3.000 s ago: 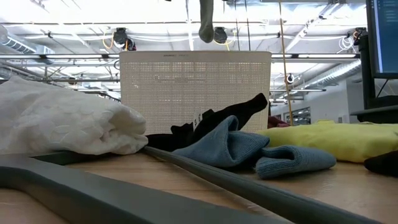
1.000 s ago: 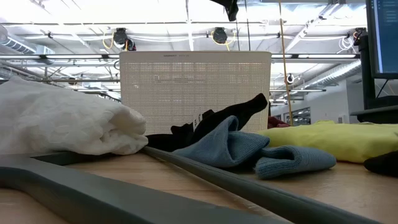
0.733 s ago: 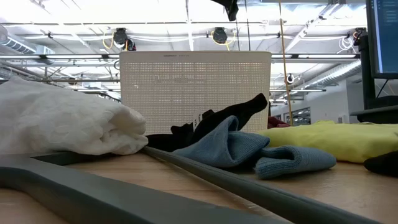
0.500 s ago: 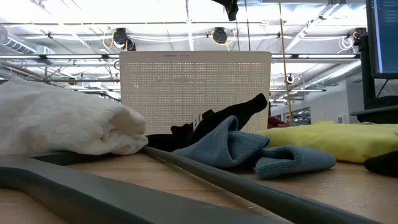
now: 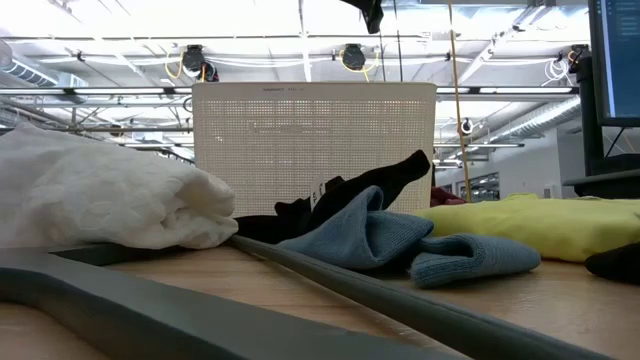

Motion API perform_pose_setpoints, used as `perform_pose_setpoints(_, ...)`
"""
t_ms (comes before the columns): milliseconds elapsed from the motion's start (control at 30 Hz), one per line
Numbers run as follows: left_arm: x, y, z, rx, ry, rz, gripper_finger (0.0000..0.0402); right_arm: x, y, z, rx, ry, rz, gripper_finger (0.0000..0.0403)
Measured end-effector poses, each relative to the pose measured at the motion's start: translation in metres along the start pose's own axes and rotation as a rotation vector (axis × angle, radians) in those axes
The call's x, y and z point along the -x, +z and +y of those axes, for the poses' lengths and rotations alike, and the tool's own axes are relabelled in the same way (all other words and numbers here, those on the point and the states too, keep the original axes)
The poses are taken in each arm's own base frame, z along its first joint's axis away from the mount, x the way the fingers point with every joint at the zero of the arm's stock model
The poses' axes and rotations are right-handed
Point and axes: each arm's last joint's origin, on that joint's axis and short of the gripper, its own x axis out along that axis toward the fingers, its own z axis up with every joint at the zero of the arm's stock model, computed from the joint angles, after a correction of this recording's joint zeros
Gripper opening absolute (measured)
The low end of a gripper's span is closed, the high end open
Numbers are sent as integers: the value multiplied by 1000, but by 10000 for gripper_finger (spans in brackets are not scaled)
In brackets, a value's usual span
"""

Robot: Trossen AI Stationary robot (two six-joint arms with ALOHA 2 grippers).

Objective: Pick & Place Cloths
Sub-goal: Put the gray sock into the transparent bin

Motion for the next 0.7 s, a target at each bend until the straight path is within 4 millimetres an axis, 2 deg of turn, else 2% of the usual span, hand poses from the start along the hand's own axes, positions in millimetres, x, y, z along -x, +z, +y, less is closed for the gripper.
perform_pose_setpoints(167,-12,9,9,15,48,-26,16,0,0,0,0,0,0,148)
perform_pose_setpoints(333,-17,14,14,-6,74,-30,50,0,0,0,0,0,0,146)
perform_pose_setpoints(500,-17,13,14,-64,82,-15,105,0,0,0,0,0,0,146)
perform_pose_setpoints(700,-17,10,12,-136,84,66,199,0,0,0,-35,-1,-1,145)
